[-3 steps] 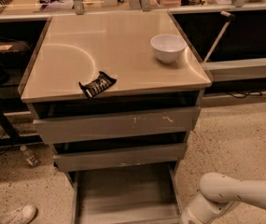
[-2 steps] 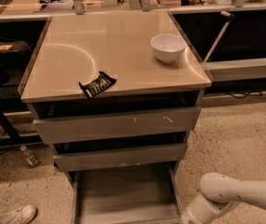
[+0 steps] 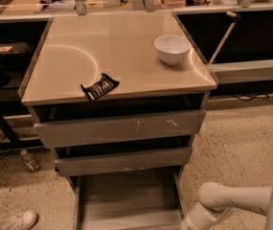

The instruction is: Close bottom drawer

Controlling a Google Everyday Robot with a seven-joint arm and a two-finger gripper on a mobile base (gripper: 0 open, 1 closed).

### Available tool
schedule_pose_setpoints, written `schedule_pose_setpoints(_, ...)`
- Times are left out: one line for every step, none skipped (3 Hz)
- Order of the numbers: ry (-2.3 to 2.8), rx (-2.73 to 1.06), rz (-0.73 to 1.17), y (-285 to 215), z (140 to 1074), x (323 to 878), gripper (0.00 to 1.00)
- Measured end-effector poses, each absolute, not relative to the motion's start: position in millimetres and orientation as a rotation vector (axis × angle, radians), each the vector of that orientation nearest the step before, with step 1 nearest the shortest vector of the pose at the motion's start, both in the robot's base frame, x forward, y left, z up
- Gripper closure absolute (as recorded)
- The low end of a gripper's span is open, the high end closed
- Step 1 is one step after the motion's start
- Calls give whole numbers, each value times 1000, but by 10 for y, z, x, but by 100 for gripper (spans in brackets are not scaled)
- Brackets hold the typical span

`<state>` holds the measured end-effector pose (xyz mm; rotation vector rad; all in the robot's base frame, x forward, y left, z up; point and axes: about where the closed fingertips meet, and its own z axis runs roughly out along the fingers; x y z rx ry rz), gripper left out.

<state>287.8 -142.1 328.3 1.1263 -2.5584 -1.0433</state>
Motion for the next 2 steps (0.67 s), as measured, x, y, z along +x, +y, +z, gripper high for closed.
schedule_pose_setpoints(-2549,1086,-1076,-1377,2899,2975,100)
schedule_pose_setpoints(-2552,1047,-1092,-1341,2429,3113,100)
